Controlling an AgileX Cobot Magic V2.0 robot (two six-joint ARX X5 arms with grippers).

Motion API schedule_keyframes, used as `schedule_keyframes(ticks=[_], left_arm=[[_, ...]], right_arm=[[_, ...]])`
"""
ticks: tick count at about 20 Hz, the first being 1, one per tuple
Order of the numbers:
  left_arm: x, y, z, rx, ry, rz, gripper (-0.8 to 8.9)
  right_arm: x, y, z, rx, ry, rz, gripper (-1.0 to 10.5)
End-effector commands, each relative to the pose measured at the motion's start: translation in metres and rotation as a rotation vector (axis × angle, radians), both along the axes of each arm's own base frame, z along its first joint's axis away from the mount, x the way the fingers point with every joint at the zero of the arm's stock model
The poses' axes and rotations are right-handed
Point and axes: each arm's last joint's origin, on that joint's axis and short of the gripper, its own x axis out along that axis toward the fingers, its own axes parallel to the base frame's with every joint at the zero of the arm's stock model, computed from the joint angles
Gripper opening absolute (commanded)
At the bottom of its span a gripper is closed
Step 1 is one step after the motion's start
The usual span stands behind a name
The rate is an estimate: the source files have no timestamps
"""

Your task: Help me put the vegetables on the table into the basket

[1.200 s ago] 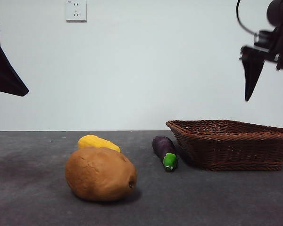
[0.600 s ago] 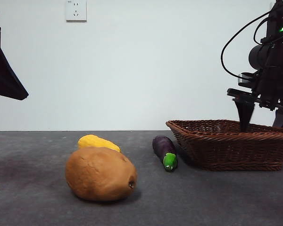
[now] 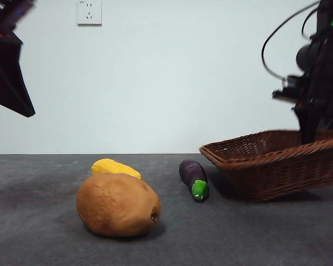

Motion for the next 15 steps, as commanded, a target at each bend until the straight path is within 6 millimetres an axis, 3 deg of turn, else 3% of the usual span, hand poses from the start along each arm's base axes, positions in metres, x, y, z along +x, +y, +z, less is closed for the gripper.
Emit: schedule_keyframes(ticks=[1,3,8,15], left_arm=[[0.029,-0.009,0.004,0.117,0.045,0.054,1.84],[0.057,-0.019,0.005,0.142,0.104,0.067,3.55],[0.111,-0.042,-0.008,0.226,0.288,0.123,4.19],[0.157,-0.07,-0.018,0.234,0.299,0.154,4.18]], right_arm=[[-0.011,-0.002,0.027,-0.004,-0.06,0.018,-0.2],[-0.023,-0.002,0.049,-0.006,-0.101,0.03,-0.2],[-0.056,-0.002,0.093,-0.009,-0.184,0.039,-0.2],[-0.085,-0.002,0.124,-0.015,-0.243,0.056,-0.2]])
